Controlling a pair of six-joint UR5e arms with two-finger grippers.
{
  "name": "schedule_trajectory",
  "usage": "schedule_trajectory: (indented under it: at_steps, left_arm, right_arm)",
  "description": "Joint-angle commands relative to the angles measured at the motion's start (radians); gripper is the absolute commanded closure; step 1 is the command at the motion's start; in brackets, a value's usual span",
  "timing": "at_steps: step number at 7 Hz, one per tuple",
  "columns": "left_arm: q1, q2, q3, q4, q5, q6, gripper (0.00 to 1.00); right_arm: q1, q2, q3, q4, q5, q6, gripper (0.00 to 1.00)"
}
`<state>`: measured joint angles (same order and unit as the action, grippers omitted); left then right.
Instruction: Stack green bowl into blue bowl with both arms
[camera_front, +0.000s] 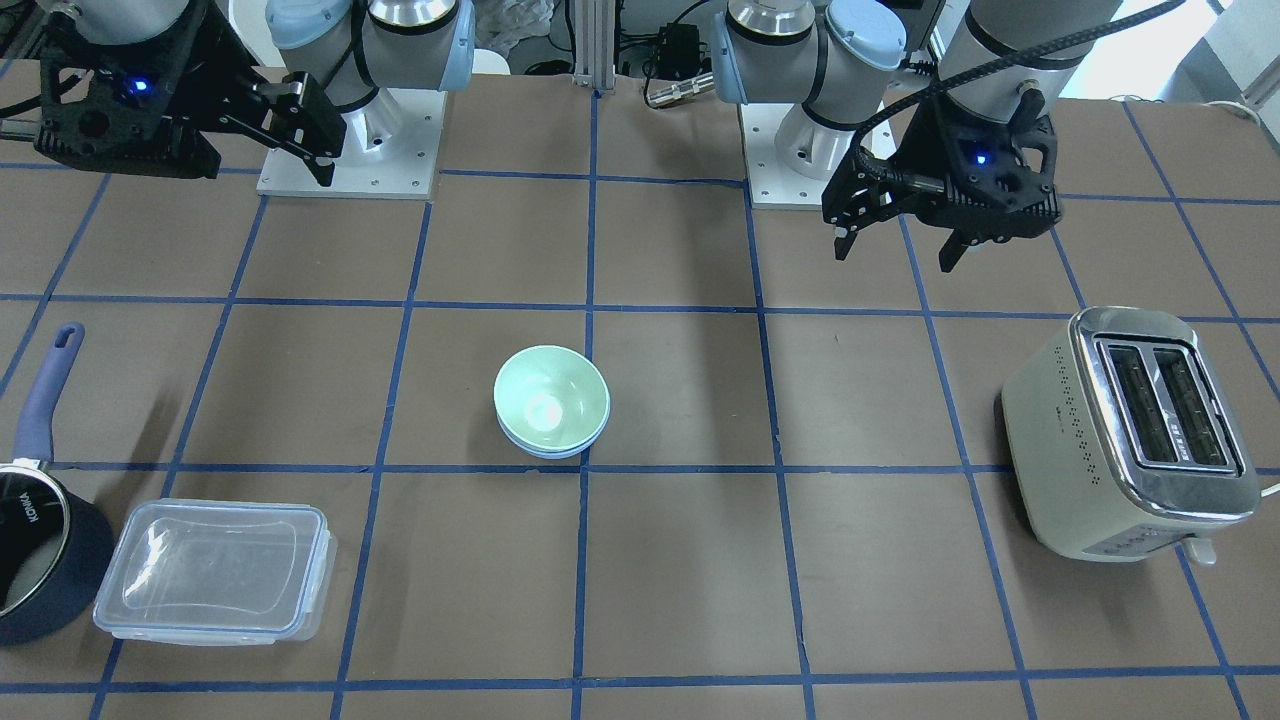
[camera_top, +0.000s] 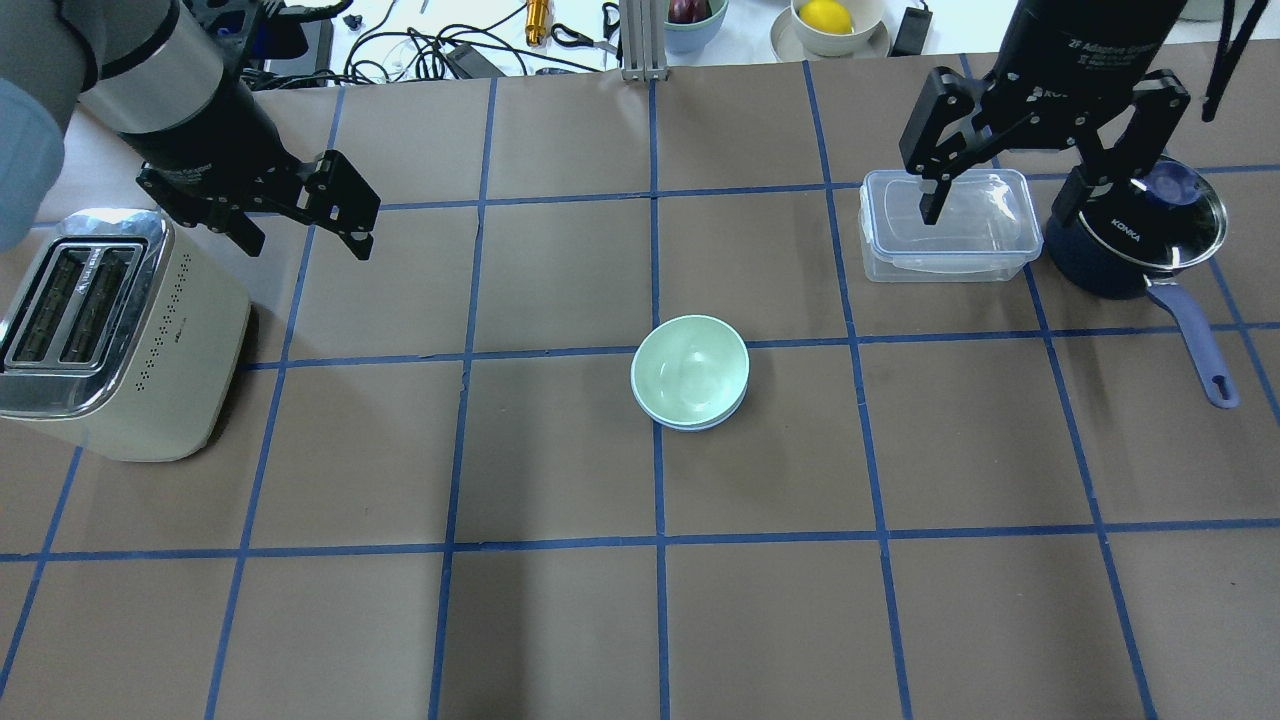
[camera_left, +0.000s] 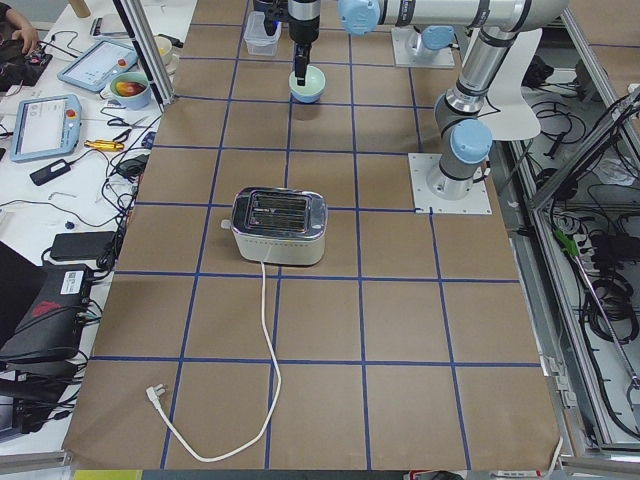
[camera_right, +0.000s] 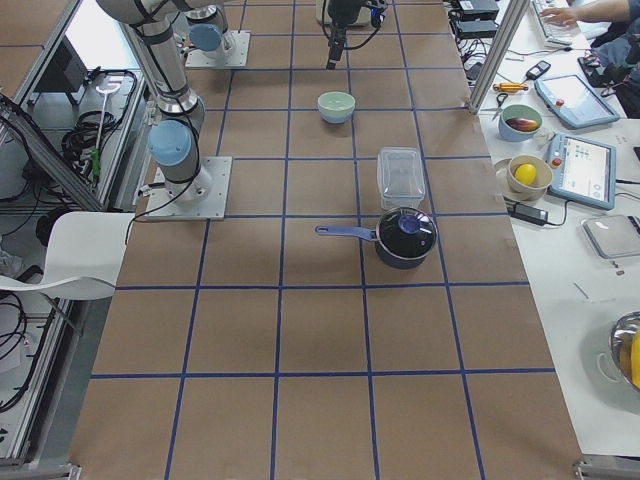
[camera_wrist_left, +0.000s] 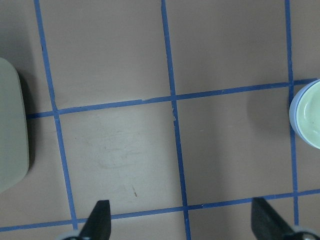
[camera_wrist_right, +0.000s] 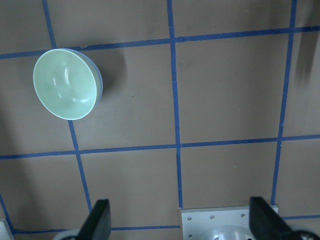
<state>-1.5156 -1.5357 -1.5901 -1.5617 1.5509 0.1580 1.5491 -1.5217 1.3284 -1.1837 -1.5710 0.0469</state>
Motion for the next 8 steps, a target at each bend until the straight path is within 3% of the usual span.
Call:
schedule_trajectory:
  at_steps: [1,2,8]
  left_arm:
    - [0.0,0.002,-0.001,0.0,0.0,0.0,0.0]
    - [0.0,0.0,-0.001,0.0,0.0,0.0,0.0]
    - [0.0,0.003,-0.001,0.0,0.0,0.0,0.0]
  right_arm:
    - [0.0,-0.002,0.008,-0.043,-0.027,0.008,0.05]
    - [0.0,-0.002,0.008,-0.059,-0.027,0.008,0.0]
    - [0.002,0.005,0.008,-0.068,-0.023,0.008,0.0]
